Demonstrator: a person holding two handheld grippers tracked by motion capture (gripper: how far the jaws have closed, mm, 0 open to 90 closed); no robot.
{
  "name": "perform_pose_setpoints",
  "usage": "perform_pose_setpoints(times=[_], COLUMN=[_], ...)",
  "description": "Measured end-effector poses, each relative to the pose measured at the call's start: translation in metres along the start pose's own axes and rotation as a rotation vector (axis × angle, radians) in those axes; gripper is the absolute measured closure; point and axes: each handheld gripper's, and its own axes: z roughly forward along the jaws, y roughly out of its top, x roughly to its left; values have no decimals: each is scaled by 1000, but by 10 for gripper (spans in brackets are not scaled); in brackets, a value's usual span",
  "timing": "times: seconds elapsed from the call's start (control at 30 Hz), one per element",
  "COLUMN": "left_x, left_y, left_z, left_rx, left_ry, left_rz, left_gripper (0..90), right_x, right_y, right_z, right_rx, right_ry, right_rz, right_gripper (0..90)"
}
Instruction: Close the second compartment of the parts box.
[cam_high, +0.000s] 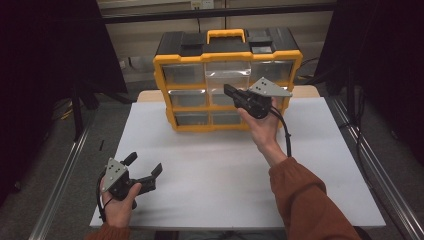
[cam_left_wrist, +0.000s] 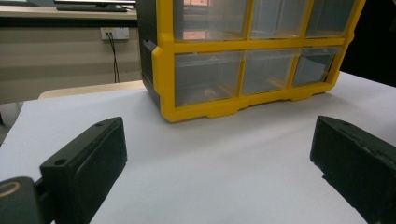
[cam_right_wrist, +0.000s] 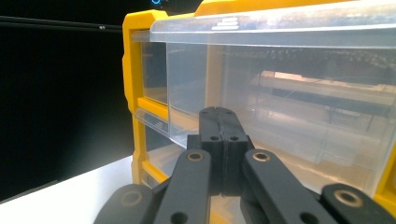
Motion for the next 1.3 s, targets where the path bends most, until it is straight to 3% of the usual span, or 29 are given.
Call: perform_pose_setpoints(times=[0.2,0.43,0.47,0.63,0.67,0.93,1.3], left_x=[1,0,1,1,0,1,1], left_y=[0,0,0,1,0,1,0], left_z=[0,0,0,-1,0,-1,0], left_rx=[5,0,3,5,-13,8,-4], left_ry=[-6,-1,4,5,0,4,1], left_rz=[17,0,18,12,-7,15,6], left_gripper=[38,38,38,38,38,38,39], right_x=[-2,-2,-3,-4,-4,-5,-8], right_y=[0,1,1,1,1,1,1], right_z=[1,3,4,5,5,7,10], right_rx=[3,4,4,4,5,3,6], right_ry=[4,-1,-4,-5,-7,-11,-20], right_rz=[-3,3,4,3,7,8,15], right_gripper=[900,900,900,900,900,900,900])
